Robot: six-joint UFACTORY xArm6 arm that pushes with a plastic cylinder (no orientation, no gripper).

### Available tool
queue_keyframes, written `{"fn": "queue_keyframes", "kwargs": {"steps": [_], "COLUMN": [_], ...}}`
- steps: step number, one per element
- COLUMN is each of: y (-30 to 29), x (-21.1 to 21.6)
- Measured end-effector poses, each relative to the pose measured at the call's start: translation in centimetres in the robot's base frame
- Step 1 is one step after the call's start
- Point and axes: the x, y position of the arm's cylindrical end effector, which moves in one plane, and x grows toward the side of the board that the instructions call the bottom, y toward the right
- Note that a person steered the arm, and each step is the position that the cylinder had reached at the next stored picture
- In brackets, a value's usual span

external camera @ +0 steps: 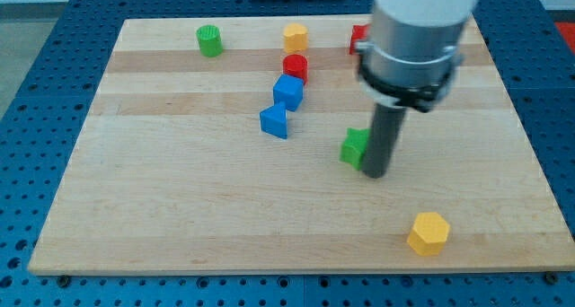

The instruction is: Place the green star diagonally to the hexagon

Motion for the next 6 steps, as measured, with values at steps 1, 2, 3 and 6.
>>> {"fn": "queue_keyframes", "kwargs": {"steps": [1, 2, 3, 6], "y": [-1.0, 4.6, 4.9, -8.2], "x": [0.0, -1.2, -4.5, -3.6]}}
